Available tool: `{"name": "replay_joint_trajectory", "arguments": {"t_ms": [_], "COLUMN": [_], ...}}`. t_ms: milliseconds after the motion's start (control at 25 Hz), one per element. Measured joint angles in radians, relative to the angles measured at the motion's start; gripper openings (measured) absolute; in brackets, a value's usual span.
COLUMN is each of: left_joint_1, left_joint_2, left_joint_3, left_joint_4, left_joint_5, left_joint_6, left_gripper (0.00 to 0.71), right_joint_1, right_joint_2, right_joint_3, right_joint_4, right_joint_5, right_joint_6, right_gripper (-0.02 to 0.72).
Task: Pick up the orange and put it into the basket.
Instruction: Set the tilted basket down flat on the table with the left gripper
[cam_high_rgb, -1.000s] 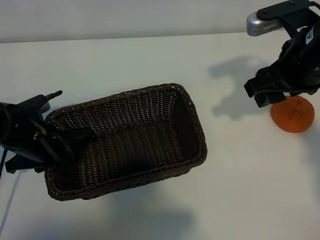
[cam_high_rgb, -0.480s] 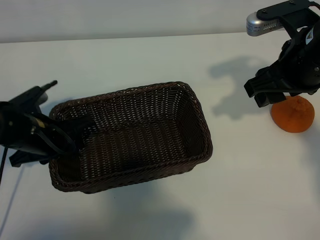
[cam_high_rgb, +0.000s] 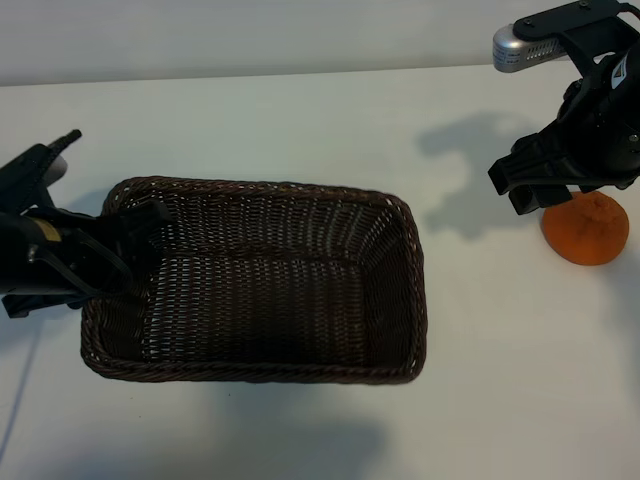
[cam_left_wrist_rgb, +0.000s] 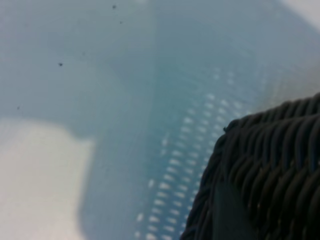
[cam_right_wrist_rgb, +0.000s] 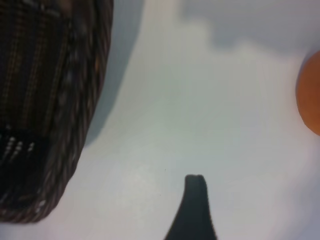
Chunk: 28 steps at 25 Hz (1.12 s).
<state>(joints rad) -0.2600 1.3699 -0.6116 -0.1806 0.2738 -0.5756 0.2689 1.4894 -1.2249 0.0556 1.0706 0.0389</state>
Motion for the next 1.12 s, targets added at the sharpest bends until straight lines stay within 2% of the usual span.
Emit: {"name": "replay_joint_trajectory", "arguments": {"t_ms": [40,520,1120], "left_joint_1": [0.0,0.0,0.0], "left_joint_2": [-0.01,-0.032,-0.059], "left_joint_3": [0.0,0.0,-0.002], "left_joint_4": [-0.005,-0.038,-0.097], "left_joint_5": [-0.001,-0.004,-0.059], "left_joint_6": [0.0,0.006,0.013], "left_gripper": [0.381,0.378,0.364], "right_joint_1": [0.0,0.0,0.0], "right_joint_2": [0.0,0.0,0.0], "right_joint_3": [0.0,0.0,0.0], "right_joint_4": [0.0,0.0,0.0], "right_joint_5": [0.0,0.0,0.0], "right_joint_6": [0.0,-0.003,-0.007], "right_gripper": [0.581,0.581,0.581]}}
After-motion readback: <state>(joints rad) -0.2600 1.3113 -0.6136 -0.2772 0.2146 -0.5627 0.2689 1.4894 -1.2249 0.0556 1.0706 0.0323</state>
